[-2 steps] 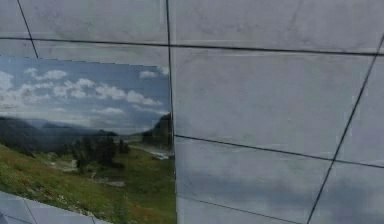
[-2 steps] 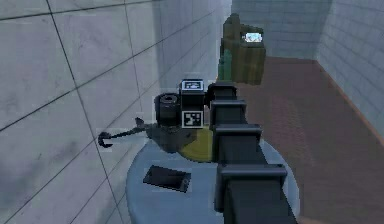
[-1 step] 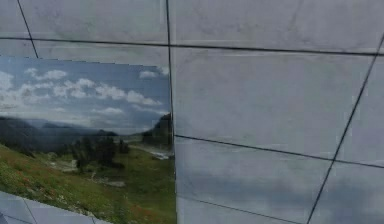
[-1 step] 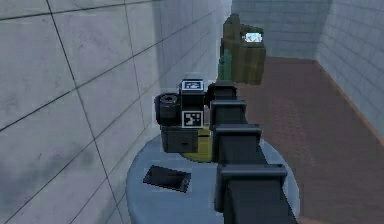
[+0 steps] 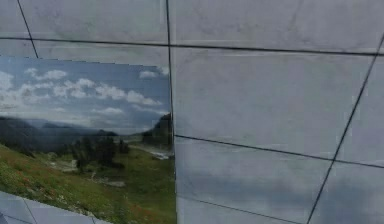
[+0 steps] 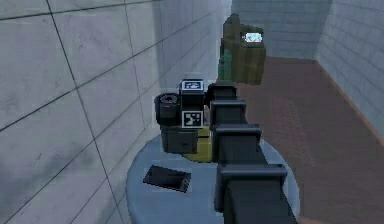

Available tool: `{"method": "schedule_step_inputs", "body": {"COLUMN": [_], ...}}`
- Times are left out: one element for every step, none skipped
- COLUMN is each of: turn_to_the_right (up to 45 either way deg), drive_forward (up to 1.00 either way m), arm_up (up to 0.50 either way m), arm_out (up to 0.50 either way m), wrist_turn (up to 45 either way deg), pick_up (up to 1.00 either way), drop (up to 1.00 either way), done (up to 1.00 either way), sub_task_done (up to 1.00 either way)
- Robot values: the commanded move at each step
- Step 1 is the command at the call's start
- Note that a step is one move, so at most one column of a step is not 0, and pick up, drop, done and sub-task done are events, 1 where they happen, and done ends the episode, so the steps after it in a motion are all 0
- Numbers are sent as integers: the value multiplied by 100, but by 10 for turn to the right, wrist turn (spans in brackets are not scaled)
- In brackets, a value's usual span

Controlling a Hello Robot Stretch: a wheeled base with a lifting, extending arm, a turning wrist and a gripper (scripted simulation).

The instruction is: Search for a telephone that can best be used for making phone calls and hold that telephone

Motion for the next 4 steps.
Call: {"method": "schedule_step_inputs", "body": {"turn_to_the_right": [0,0,0,0], "drive_forward": [0,0,0,0], "arm_up": [-30,0,10,0], "arm_out": [0,0,0,0], "wrist_turn": [0,0,0,0], "pick_up": [0,100,0,0], "drop": [0,0,0,0], "done": [0,0,0,100], "sub_task_done": [0,0,0,0]}}
